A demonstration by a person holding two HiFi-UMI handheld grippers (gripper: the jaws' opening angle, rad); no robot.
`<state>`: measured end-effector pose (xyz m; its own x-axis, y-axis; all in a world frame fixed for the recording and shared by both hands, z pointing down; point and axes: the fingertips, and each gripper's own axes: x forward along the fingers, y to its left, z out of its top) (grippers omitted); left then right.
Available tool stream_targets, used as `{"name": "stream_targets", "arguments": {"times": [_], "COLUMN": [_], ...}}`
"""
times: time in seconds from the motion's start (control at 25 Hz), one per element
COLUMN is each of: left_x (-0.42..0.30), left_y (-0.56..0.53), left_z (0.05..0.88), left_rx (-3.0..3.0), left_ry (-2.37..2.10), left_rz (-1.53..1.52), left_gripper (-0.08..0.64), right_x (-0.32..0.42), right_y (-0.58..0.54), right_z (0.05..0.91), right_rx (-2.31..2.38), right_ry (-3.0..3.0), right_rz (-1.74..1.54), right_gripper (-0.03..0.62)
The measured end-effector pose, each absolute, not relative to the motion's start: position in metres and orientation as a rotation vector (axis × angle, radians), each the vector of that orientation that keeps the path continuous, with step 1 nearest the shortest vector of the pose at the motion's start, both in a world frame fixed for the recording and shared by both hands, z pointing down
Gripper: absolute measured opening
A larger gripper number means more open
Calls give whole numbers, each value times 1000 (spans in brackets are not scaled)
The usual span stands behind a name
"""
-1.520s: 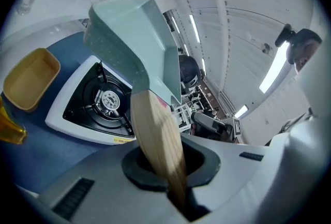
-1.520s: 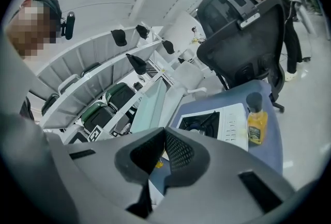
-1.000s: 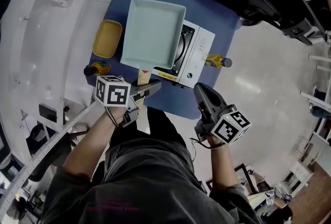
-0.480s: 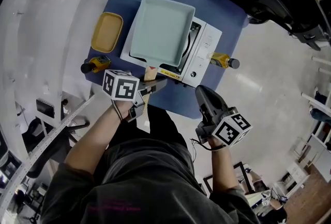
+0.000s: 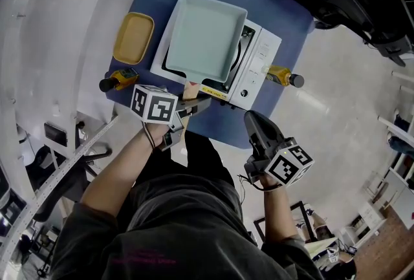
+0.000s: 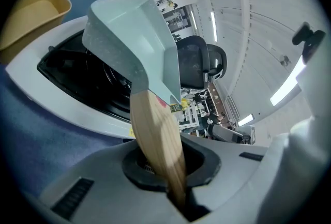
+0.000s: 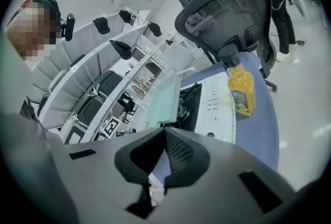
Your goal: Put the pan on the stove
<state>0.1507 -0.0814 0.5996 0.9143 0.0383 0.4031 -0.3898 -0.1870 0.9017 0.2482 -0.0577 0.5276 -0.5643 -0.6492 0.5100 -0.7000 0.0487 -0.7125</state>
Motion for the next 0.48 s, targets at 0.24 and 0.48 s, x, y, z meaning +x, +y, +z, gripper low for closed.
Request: {"name": "stream_targets", "arguments": {"times": [0.24, 0.48], "left_x": [152, 153], "left_y": [-76, -72], "left_z": [604, 606], "left_rx": [1694, 1672], "left_ry": [-259, -255], "left_rz": [412, 427], "left_gripper": [28, 29], "right_x": [247, 246], "right_y": [-56, -54], "right_z": [530, 532], "right_rx": [1436, 1431], "right_ry": [-2233, -2241], "right_rz": [1584, 1595], "right_gripper": [3, 3]}}
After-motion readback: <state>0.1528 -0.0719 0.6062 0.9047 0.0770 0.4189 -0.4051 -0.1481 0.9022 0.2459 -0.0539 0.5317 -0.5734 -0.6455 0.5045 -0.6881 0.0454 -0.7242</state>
